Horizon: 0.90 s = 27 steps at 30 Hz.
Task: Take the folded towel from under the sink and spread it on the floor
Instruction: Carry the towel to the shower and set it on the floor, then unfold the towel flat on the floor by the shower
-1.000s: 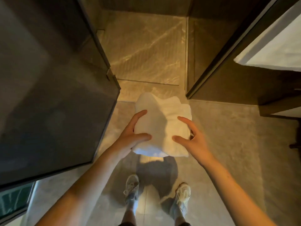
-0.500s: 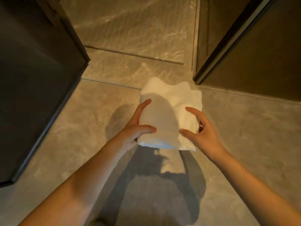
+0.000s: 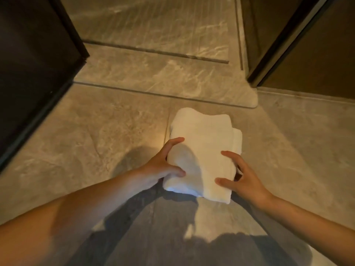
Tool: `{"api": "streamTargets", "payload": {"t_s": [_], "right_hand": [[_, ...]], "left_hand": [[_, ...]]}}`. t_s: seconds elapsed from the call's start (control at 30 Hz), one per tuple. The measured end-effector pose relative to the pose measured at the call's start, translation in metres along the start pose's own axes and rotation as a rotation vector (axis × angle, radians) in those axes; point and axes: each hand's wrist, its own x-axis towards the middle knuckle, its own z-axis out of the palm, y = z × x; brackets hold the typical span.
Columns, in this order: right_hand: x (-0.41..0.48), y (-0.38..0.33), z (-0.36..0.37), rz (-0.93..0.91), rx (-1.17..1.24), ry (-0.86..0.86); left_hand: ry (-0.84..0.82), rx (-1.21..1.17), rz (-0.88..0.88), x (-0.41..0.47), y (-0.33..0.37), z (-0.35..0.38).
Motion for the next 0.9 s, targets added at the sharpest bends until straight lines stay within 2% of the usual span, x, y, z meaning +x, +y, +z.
{"api": "streamTargets", "payload": {"t_s": [0.17,0.27,0.33,0.4,0.47,0.53,0.6,0.63,0.73,0.9], "right_hand": [[0.011,-0.013,0.011,-0.071,-0.083,0.068],[0.014,-0.022,-0.007,-0.158,-0.111,0.184],[0.014,-0.027,-0.018,-0.166,-0.152,0.183],[0.013,-0.026,-0.022,-0.073,-0.284,0.127],[0.016,-0.025,-0.020,0.025,-0.500,0.202],[0.021,-0.029,-0.013,-0.095,-0.705,0.328],[0.031,-0.035,0.000,-0.254,-0.877,0.336],[0.036,-0.036,0.008,-0.289,-0.924,0.313],[0.051,-0.020,0.026,-0.221,-0.981,0.239],[0.060,0.010,0.033,-0.230,-0.985,0.265]], "left_hand": [[0.050,0.024,0.026,0.002,0.011,0.005],[0.009,-0.098,0.082,0.006,0.020,0.008],[0.020,-0.050,0.075,0.009,0.024,0.014],[0.130,0.282,0.006,0.010,0.027,0.025],[0.291,0.737,-0.011,0.011,0.033,0.034],[0.376,1.130,0.247,0.018,0.040,0.043],[0.377,1.412,0.547,0.032,0.044,0.050],[0.349,1.529,0.604,0.041,0.042,0.052],[0.271,1.628,0.500,0.061,0.022,0.047],[0.295,1.543,0.619,0.072,0.001,0.040]]}}
